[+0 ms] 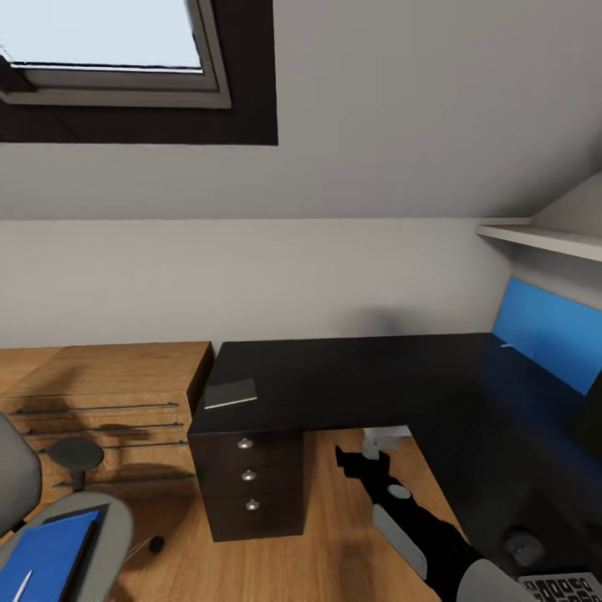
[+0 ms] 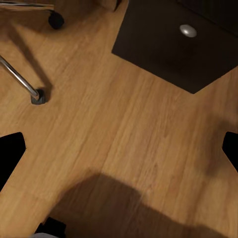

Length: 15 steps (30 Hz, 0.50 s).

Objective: In the bedroom, organize the workspace by keeping the computer under the desk, ensuring the monitor is on the desk, placing the keyboard on the desk next to the monitor, placing the mouse on the desk next to the keyboard, moving the folder from the swivel chair onto the desk next to the mouse, stacking the notebook on top of the folder with the pen on top of the notebook, and positioning the swivel chair next to the desk.

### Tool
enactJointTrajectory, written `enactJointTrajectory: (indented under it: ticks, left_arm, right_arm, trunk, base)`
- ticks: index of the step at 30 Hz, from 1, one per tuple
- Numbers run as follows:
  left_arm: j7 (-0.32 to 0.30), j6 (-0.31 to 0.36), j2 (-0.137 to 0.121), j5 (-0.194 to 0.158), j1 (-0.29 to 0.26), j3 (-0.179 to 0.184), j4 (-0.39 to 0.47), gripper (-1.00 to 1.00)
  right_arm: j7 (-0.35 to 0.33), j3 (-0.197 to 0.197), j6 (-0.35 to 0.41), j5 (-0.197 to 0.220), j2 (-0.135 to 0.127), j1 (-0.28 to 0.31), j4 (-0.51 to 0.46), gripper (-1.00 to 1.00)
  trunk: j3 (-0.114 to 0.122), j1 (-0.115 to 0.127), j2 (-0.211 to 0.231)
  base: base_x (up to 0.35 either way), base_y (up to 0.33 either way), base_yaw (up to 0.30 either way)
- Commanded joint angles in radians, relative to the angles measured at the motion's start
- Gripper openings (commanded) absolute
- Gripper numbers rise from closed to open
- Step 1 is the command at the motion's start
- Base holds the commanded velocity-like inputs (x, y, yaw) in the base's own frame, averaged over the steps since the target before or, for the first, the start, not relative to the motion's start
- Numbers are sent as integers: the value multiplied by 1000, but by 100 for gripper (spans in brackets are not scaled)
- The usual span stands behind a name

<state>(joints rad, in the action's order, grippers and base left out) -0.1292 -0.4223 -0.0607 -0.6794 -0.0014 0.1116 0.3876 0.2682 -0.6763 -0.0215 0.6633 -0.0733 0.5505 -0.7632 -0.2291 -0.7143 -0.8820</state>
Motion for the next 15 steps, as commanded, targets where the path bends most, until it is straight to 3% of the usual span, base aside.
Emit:
enactJointTrajectory:
  ticks: [1, 9, 15]
  left_arm:
    - [-3, -9, -1, -11, 0, 7, 1, 100]
    - [-2, -101, -1, -9, 0, 6, 1, 100]
    - [-1, -125, 0, -8, 0, 8, 1, 100]
  right_arm:
    - [11, -13, -19, 9, 4, 0, 22, 100]
    - [18, -33, -236, 10, 60, -5, 289, 100]
    - [16, -36, -353, 7, 110, -6, 483, 100]
  trunk:
    - [-2, 0, -1]
    - [12, 19, 34]
    - [30, 42, 76]
  base:
    - [0, 0, 99]
    - [0, 0, 41]
    - [0, 0, 8]
